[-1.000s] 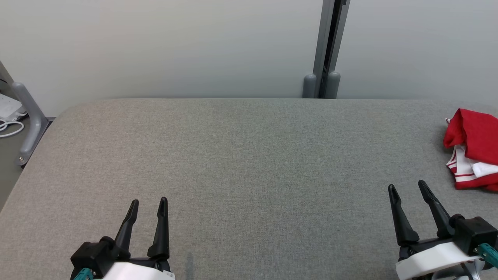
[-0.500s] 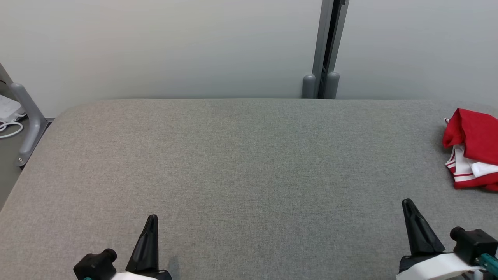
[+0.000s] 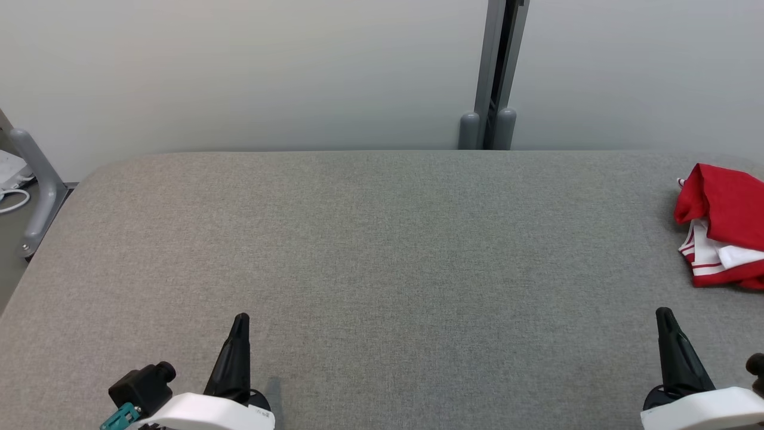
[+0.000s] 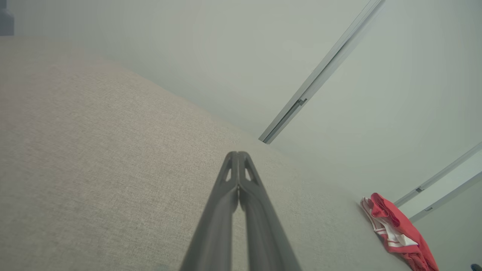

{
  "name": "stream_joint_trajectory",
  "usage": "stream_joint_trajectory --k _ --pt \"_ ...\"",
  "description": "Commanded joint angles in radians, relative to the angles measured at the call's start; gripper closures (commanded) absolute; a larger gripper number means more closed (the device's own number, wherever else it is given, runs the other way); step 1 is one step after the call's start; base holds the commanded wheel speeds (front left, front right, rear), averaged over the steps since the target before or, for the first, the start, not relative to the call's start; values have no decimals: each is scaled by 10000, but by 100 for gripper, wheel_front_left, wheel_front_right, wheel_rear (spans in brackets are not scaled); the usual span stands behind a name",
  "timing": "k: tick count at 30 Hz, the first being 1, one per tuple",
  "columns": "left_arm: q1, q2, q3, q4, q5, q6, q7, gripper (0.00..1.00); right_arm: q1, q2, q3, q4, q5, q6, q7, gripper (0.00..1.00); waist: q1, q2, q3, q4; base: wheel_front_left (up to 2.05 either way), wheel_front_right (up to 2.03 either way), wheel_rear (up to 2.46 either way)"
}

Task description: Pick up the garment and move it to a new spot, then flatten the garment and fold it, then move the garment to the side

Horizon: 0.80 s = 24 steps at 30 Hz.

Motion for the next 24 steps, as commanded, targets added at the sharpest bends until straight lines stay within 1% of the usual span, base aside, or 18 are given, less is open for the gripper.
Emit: stream_joint_trajectory --k 1,24 --pt "-398 39 -35 -81 -311 -90 42 100 -65 -49 -150 -243 335 0 88 100 0 0 2 -5 0 0 0" --pt "-1299 60 -457 398 -3339 -288 656 100 379 111 -1308 -838 3739 -1 1058 100 0 0 56 -155 0 0 0"
